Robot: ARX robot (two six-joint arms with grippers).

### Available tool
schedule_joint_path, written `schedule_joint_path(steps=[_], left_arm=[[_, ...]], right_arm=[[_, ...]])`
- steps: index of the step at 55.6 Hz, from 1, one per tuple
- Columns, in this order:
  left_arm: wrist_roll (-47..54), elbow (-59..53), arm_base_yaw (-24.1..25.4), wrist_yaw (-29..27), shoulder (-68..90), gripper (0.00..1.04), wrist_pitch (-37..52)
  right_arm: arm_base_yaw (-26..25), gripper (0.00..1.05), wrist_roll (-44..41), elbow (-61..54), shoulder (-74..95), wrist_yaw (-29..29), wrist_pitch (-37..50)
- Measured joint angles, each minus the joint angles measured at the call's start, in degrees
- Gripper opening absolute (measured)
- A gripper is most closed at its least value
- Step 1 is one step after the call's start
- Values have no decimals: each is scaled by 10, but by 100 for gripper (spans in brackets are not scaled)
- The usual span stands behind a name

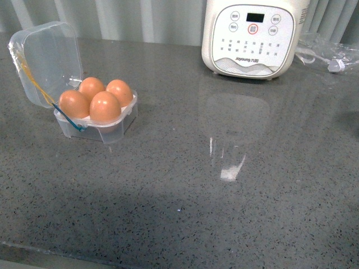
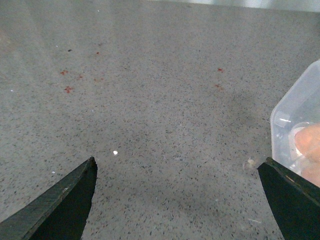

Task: Put egg into box

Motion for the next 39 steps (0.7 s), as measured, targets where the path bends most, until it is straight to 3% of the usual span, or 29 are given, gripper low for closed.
schedule_joint_path(steps=[19, 39], left_arm=[[40, 108, -7, -14, 139, 98, 33], [46, 118, -68, -18, 157, 98, 33]], right_arm=[[0, 97, 0, 0, 0, 0, 0], [0, 97, 0, 0, 0, 0, 0]])
